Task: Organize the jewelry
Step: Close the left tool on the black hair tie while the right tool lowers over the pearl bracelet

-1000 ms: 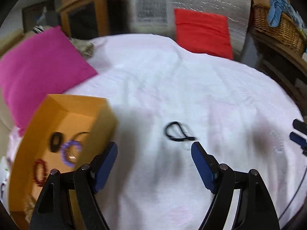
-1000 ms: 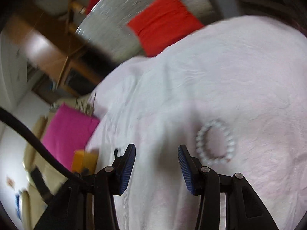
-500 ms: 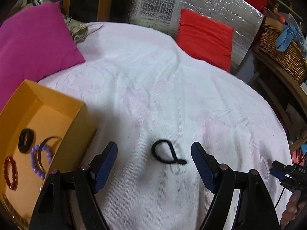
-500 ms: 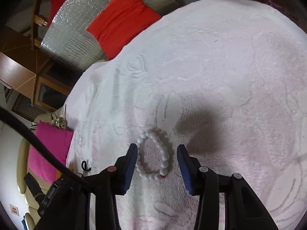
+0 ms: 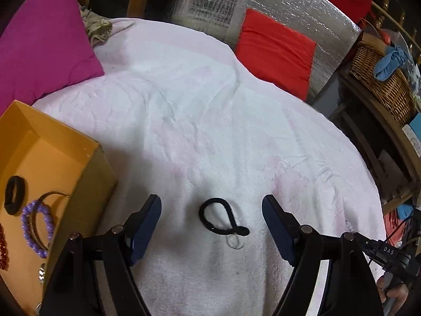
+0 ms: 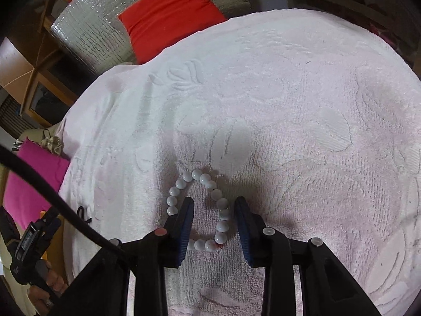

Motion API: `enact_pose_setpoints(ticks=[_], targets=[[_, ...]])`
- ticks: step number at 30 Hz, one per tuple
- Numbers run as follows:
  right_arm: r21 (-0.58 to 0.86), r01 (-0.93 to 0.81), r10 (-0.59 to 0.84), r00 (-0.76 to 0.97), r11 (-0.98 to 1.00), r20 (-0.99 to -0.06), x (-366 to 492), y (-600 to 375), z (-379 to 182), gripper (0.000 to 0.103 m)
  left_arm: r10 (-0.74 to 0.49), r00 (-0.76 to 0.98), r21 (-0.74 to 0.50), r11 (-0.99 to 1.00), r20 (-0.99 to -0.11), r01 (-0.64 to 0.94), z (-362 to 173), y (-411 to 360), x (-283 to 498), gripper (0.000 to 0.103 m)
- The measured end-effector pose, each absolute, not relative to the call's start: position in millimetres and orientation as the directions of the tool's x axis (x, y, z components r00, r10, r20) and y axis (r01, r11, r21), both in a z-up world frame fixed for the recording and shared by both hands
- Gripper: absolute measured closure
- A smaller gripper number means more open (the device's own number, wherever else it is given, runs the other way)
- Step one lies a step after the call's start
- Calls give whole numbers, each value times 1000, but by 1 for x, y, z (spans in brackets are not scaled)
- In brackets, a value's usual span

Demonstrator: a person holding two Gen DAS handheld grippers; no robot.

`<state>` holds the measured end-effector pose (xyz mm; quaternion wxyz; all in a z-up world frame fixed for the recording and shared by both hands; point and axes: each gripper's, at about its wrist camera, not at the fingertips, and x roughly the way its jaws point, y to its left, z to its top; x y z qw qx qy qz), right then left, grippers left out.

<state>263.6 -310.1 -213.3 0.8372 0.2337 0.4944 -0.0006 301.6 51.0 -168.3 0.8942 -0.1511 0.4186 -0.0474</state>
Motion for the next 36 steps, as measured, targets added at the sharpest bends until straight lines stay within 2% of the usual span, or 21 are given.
enact_pose_setpoints(ticks=[7,18,19,21,22,23,25,28,36], targets=[[402,241,234,516,884,-824,265,-310,-214,68,-245,630,-340,940,-736,-32,-173,37,311,24],[389,237,219,527,890,-821,261,-309,-214,68,-219,571,-320,944,-791,-81,-185,25,325,24],[385,236,214,530,892,-821,261,-309,-213,68,-230,565,-333,939,-793,-86,-188,26,325,27],[381,236,209,533,894,-820,260,-308,-213,68,-269,547,-367,927,-793,-78,-192,28,328,46],[379,237,206,535,895,-820,260,-308,-213,68,-287,534,-379,923,-795,-69,-195,29,331,61],[377,238,203,536,895,-820,260,-308,-213,68,-306,520,-392,918,-798,-62,-199,29,333,69],[372,240,196,538,896,-820,259,-307,-213,68,-327,508,-412,909,-797,-60,-203,30,334,75],[364,241,187,541,900,-820,259,-306,-213,68,-370,499,-451,891,-784,-48,-206,32,336,92],[351,236,174,548,906,-818,257,-305,-212,68,-470,529,-557,830,-706,-6,-187,36,327,96]])
